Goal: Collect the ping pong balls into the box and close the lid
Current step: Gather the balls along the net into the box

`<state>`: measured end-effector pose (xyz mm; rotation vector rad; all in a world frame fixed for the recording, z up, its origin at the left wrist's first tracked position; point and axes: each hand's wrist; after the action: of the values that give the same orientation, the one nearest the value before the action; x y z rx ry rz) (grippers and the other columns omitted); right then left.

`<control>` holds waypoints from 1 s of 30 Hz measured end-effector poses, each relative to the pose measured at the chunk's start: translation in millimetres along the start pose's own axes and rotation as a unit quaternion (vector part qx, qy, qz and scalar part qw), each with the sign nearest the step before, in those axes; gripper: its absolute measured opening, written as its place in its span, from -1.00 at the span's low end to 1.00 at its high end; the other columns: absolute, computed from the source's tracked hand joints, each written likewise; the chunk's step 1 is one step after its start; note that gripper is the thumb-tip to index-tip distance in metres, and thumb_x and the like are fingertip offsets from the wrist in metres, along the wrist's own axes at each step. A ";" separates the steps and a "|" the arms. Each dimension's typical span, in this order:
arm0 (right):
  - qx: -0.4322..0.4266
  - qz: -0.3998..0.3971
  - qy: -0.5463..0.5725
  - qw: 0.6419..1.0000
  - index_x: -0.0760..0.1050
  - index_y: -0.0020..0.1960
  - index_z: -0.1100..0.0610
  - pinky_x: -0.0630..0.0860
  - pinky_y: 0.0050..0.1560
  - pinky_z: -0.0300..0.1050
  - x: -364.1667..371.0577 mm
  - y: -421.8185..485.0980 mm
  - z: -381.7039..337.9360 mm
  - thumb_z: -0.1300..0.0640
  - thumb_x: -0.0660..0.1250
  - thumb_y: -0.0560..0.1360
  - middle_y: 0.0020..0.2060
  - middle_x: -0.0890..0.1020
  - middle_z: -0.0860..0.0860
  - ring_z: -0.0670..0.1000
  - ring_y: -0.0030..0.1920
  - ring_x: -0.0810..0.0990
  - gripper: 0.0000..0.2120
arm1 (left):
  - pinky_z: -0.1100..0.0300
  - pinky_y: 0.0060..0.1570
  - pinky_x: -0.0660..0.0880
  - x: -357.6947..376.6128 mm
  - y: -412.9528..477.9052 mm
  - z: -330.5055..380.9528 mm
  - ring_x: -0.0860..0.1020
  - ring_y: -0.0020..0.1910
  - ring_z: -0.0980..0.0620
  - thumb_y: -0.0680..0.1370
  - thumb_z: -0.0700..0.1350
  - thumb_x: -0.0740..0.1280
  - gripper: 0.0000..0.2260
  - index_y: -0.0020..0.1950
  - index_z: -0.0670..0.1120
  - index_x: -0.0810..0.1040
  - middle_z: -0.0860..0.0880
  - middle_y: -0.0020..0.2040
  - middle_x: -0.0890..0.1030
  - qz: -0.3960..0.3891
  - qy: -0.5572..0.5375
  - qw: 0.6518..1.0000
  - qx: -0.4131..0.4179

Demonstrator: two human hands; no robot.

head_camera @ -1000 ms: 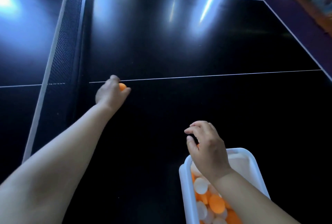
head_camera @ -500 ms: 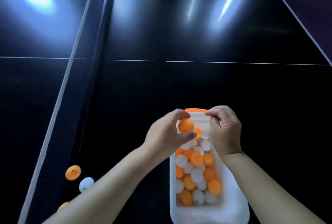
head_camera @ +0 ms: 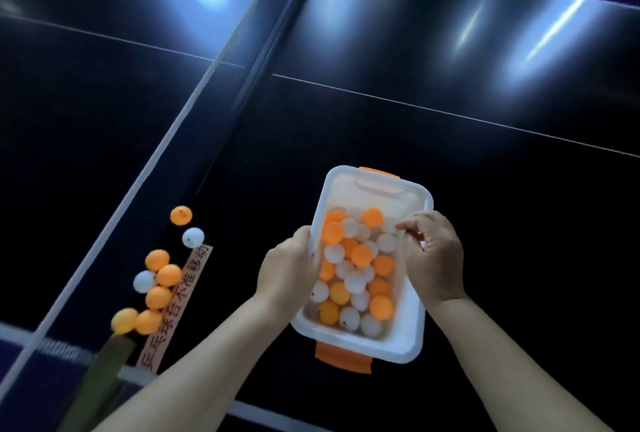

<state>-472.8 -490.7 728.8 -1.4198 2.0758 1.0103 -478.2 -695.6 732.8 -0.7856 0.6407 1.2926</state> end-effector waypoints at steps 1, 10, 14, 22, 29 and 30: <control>-0.007 -0.008 0.009 1.000 0.61 -0.20 0.18 0.55 -0.10 -0.10 0.7 -0.6 -3.0 0.38 0.26 0.36 -0.20 0.58 0.01 0.03 -0.13 0.57 -0.81 | 0.25 -0.40 0.38 -2.1 -2.4 -3.1 0.51 -0.30 0.06 0.55 -0.03 0.20 -0.81 0.09 -0.07 0.48 0.05 -0.23 0.55 0.010 -0.001 1.000 -0.005; -0.039 -0.104 0.062 0.992 0.60 -0.19 0.14 0.57 -0.09 -0.05 28.6 -1.8 -50.7 0.44 0.33 0.36 -0.20 0.56 -0.07 0.02 -0.14 0.57 -0.77 | 0.16 -0.14 0.52 -31.0 -11.5 -44.9 0.59 -0.11 0.07 0.54 0.02 0.23 -0.74 0.23 0.06 0.47 0.07 -0.10 0.63 0.015 -0.044 0.998 -0.052; -0.082 -0.127 0.076 0.986 0.59 -0.17 0.12 0.55 -0.10 -0.18 50.4 -8.1 -79.1 0.44 0.32 0.38 -0.20 0.58 -0.08 -0.07 -0.16 0.58 -0.76 | 0.16 -0.04 0.51 -42.9 -20.4 -61.6 0.57 -0.01 0.09 0.56 0.11 0.23 -0.63 0.31 -0.01 0.45 0.07 0.01 0.62 0.020 -0.086 0.993 -0.079; -0.153 -0.139 0.143 0.968 0.61 -0.17 0.16 0.47 -0.18 -0.35 98.1 -30.6 -161.9 0.45 0.33 0.40 -0.24 0.60 -0.09 -0.20 -0.21 0.55 -0.78 | 0.14 -0.22 0.49 -75.0 -97.8 -180.1 0.54 -0.12 -0.09 0.41 -0.29 0.45 -0.80 0.00 -0.19 0.54 -0.10 -0.11 0.57 0.197 0.002 0.974 -0.113; -0.160 -0.334 0.050 0.927 0.57 -0.03 0.04 0.55 -0.14 -0.07 172.0 -80.1 -231.3 0.22 0.29 0.48 -0.11 0.58 -0.08 -0.05 -0.11 0.58 -0.86 | -0.12 0.22 0.45 -75.4 -123.9 -253.6 0.40 0.32 -0.21 0.37 -0.19 0.50 -0.49 0.28 -0.19 0.46 -0.19 0.32 0.46 0.055 0.097 0.977 -0.184; -0.140 -0.387 0.006 0.911 0.55 0.06 0.01 0.55 -0.09 -0.03 185.0 -86.3 -235.2 0.16 0.27 0.50 -0.04 0.58 -0.08 -0.02 -0.05 0.57 -0.82 | -0.12 0.21 0.44 -73.5 -123.6 -258.6 0.40 0.33 -0.22 0.35 -0.17 0.52 -0.45 0.30 -0.18 0.46 -0.21 0.34 0.44 0.035 0.102 0.978 -0.179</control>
<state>-452.1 -801.4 723.7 -2.1355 1.1765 0.9503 -365.5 -958.2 656.3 -1.2117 0.6104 1.4244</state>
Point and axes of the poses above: each hand's wrist, its own y-axis towards the middle knuckle, its own x-axis out of the palm, z = x × y
